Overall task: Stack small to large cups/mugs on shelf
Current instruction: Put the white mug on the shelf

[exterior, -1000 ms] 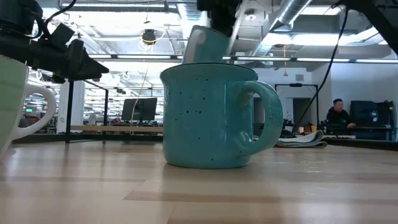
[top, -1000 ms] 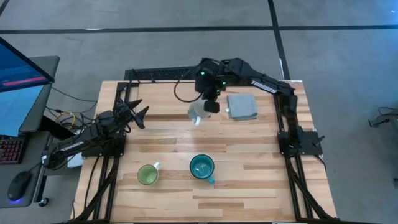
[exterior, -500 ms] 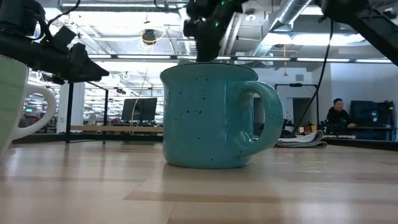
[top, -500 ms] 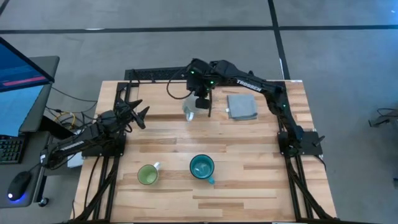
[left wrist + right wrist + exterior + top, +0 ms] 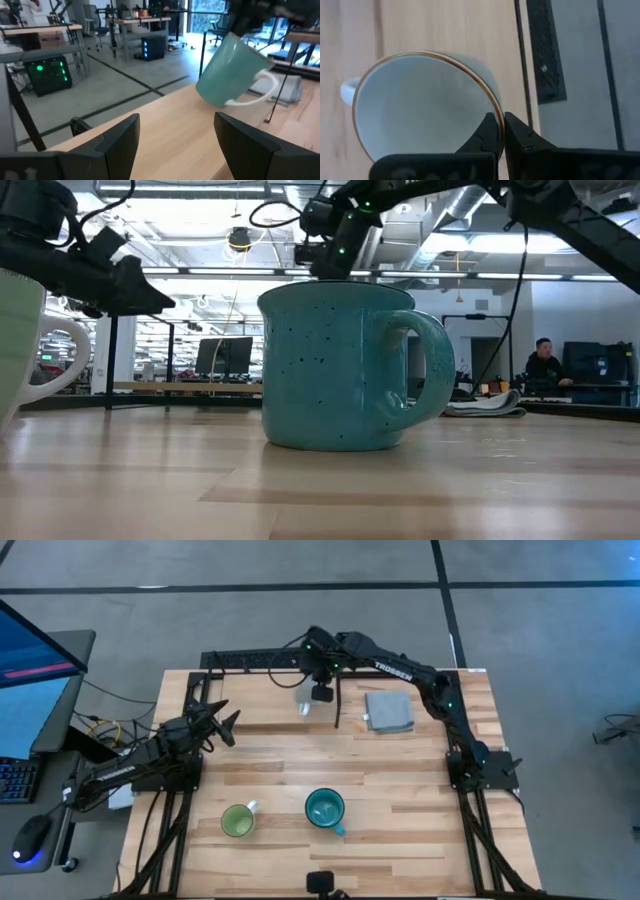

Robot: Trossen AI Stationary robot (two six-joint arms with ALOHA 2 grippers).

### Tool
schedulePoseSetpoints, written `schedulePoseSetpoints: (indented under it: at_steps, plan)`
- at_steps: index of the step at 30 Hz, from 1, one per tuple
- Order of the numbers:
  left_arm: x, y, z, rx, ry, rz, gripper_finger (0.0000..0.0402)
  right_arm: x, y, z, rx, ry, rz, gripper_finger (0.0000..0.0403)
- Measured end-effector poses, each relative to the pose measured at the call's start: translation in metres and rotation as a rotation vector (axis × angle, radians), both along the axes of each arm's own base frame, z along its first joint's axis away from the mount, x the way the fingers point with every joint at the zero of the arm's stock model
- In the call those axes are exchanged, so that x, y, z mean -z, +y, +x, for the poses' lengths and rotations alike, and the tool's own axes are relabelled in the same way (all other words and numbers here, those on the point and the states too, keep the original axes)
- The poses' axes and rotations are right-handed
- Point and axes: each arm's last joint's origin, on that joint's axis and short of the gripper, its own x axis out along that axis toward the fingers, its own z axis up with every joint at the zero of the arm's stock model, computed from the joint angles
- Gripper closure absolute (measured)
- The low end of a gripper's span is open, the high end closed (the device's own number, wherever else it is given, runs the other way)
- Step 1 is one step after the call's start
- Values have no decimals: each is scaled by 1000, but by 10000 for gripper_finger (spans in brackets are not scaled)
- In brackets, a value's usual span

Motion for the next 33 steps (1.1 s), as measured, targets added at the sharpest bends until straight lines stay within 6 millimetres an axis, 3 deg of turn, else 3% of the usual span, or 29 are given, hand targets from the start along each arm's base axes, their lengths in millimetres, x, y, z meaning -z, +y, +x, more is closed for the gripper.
schedulePoseSetpoints:
  at_steps: [9,33]
  plan:
    - [0,0,0,0,2,-3,154,0,-4,-18,6,118,42,382]
    - [0,0,0,-11,-39,-38,154,-1,13,-6,-117,79,36,382]
